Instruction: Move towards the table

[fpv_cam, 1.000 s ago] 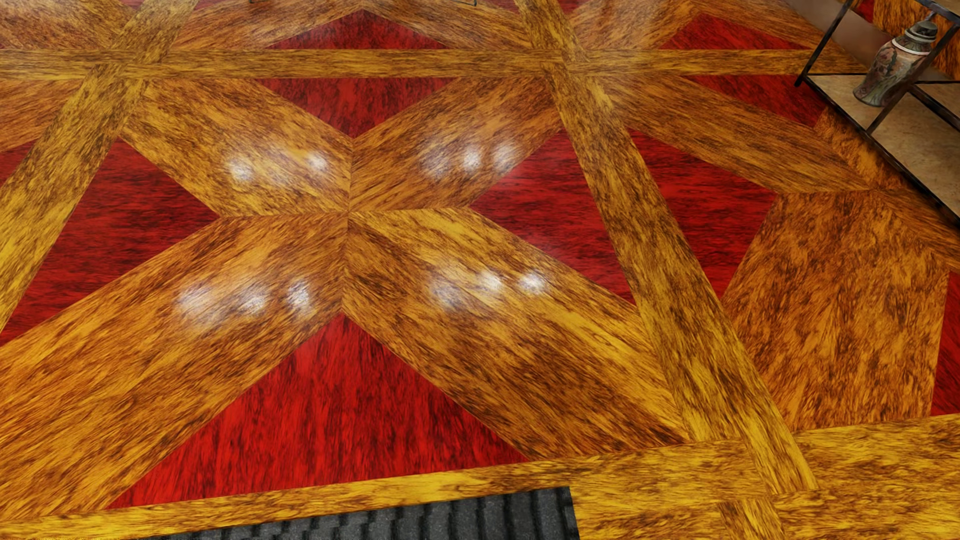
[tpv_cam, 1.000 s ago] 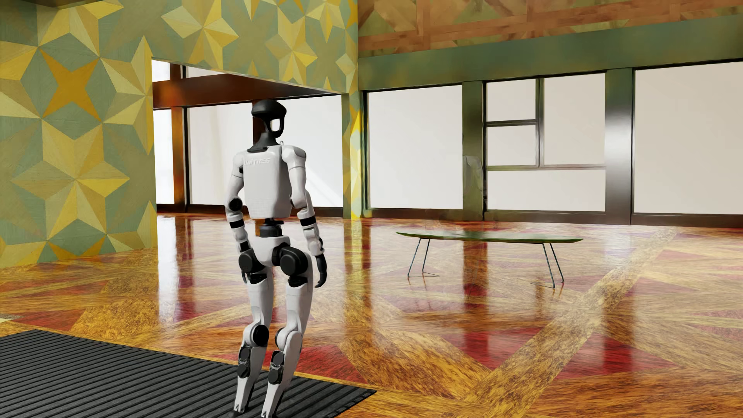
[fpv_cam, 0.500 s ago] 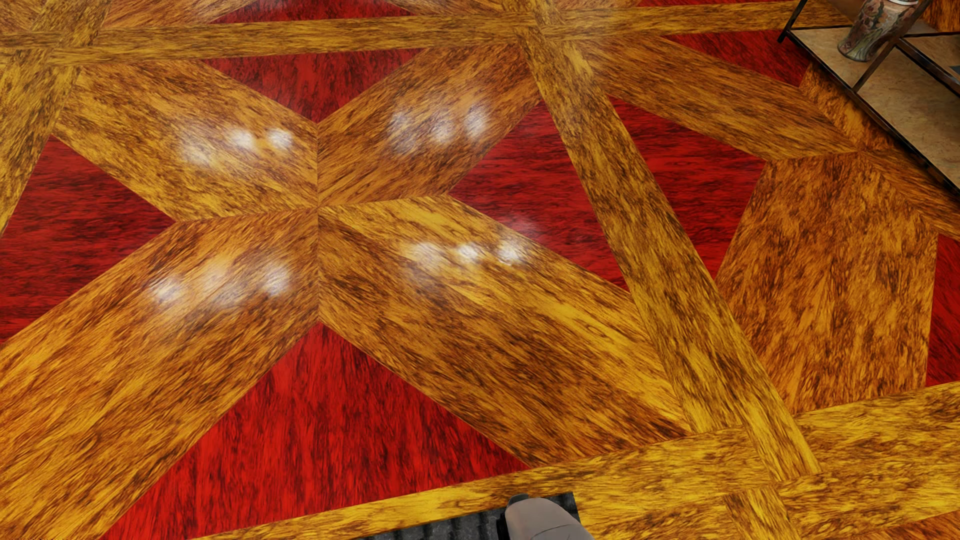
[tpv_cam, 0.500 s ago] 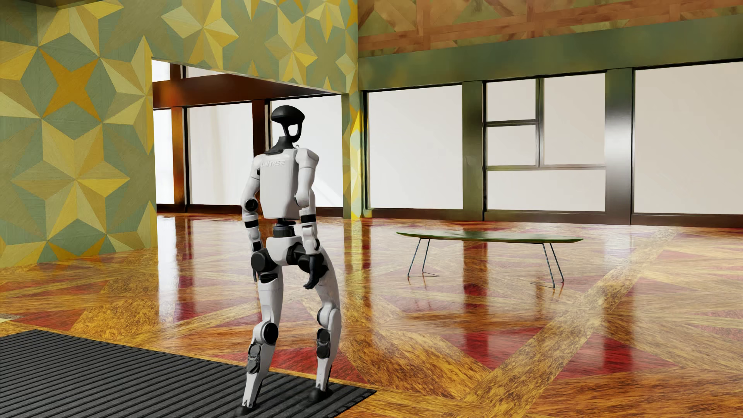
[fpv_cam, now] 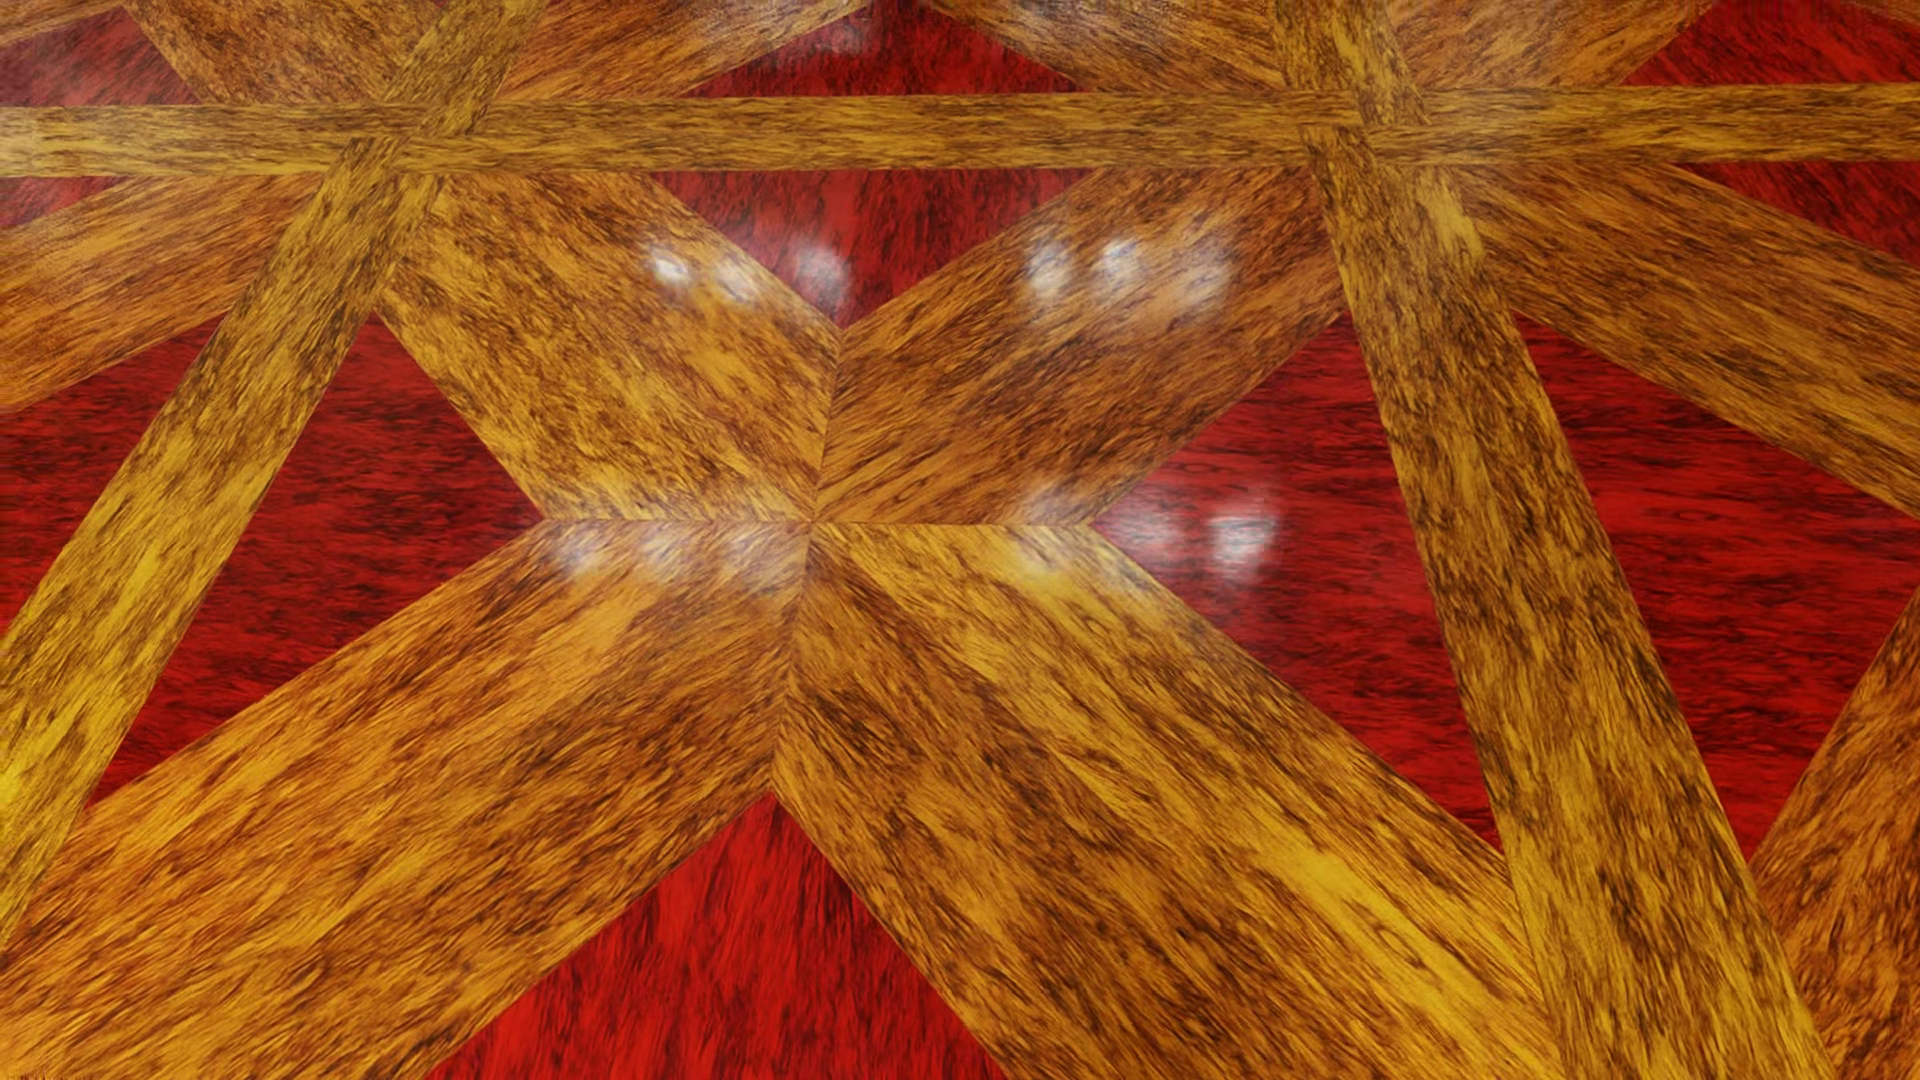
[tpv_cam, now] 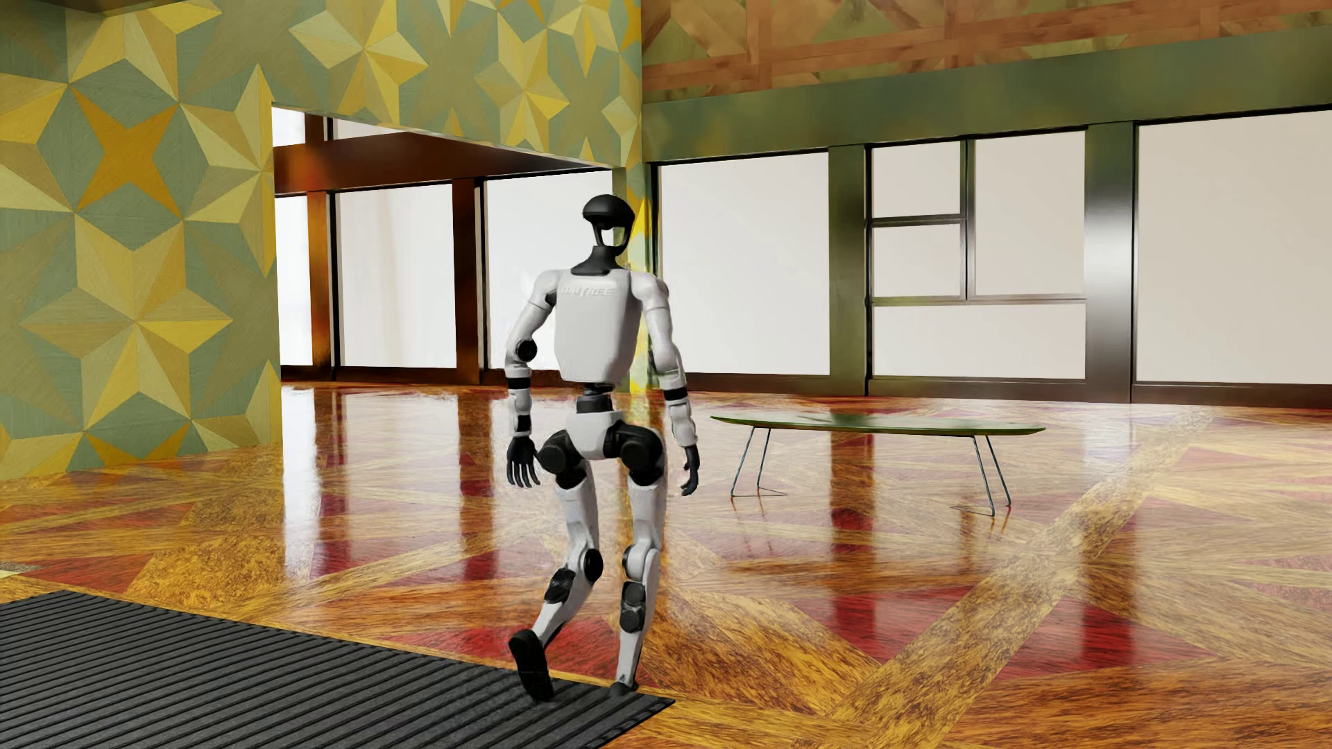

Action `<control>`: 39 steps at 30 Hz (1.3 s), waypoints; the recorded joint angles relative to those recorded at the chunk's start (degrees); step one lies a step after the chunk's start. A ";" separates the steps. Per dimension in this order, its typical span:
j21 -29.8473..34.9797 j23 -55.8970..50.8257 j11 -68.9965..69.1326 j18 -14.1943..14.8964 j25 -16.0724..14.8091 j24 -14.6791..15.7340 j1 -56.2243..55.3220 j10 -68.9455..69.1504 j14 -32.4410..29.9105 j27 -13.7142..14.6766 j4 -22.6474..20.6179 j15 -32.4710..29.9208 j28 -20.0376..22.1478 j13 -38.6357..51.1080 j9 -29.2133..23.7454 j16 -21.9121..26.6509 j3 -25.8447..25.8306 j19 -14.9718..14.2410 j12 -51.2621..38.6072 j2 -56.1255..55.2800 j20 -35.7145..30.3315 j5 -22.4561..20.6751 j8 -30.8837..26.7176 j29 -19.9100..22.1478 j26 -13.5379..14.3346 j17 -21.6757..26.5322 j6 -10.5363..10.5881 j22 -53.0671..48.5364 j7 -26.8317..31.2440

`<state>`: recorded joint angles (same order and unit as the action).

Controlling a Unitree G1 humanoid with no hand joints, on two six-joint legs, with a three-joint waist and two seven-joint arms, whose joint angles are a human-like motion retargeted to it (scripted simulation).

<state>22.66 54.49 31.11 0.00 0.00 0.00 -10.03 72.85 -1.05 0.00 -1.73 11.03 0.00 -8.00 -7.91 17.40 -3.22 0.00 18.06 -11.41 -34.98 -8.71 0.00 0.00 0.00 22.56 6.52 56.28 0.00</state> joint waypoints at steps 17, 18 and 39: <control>-2.31 4.61 21.49 0.00 0.00 0.00 -2.81 -47.18 3.07 0.00 -5.70 -21.77 0.00 -2.32 2.20 2.20 3.51 0.00 -9.52 19.48 0.58 5.99 0.00 0.00 0.00 -3.67 -10.39 4.55 0.00; -0.55 7.39 28.88 0.00 0.00 0.00 0.31 -48.02 5.70 0.00 -6.25 -18.45 0.00 -4.24 2.13 3.27 2.24 0.00 -10.85 14.82 2.77 7.01 0.00 0.00 0.00 -3.77 -10.99 1.50 0.00; -9.45 -0.83 -1.17 0.00 0.00 0.00 6.40 -3.34 -2.79 0.00 4.64 -3.39 0.00 -7.15 2.65 0.27 -0.75 0.00 1.80 7.50 2.96 0.22 0.00 0.00 0.00 -0.08 -1.26 8.50 0.00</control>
<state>13.21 53.65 29.94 0.00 0.00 0.00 -3.62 69.51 -3.84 0.00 2.91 7.65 0.00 -15.14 -5.25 17.67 -3.96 0.00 19.86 -3.90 -32.03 -8.49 0.00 0.00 0.00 22.48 5.26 64.79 0.00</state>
